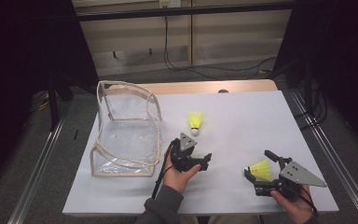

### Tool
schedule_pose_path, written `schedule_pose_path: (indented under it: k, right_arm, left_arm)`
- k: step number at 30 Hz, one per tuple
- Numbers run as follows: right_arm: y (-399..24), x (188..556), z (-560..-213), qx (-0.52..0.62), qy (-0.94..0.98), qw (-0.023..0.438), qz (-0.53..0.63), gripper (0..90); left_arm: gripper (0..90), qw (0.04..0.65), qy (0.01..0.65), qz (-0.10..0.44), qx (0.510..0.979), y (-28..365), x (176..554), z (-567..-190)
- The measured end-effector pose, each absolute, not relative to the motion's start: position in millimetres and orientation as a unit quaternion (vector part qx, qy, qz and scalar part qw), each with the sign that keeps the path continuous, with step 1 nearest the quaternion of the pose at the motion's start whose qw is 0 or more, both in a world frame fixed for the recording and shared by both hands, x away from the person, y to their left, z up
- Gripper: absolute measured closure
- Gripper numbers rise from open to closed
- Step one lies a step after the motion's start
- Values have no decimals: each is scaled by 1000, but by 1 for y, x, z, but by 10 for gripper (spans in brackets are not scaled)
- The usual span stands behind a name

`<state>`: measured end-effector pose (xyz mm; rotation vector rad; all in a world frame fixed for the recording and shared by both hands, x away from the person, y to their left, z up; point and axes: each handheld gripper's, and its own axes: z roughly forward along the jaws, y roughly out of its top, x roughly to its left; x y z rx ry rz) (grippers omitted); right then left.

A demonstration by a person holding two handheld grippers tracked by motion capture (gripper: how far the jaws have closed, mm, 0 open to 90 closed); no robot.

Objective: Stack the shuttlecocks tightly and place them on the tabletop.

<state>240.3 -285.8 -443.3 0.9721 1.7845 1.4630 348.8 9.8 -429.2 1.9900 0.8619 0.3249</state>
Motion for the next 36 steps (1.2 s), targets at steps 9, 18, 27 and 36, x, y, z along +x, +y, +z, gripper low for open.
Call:
schedule_pose_path:
  k: [9, 18, 27, 36]
  right_arm:
    - [-286, 240, -444, 368, 677, 311, 556, 30]
    - [-286, 240, -444, 367, 678, 310, 556, 30]
    - [-286, 240, -443, 367, 677, 312, 556, 30]
    - [-284, 240, -443, 365, 678, 311, 557, 29]
  left_arm:
    - [161, 461, 338, 133, 810, 11, 349, -419]
    - [188, 458, 335, 142, 811, 13, 355, -410]
    - [229, 447, 359, 163, 803, 16, 364, -407]
    - [320, 387, 374, 180, 824, 17, 369, -427]
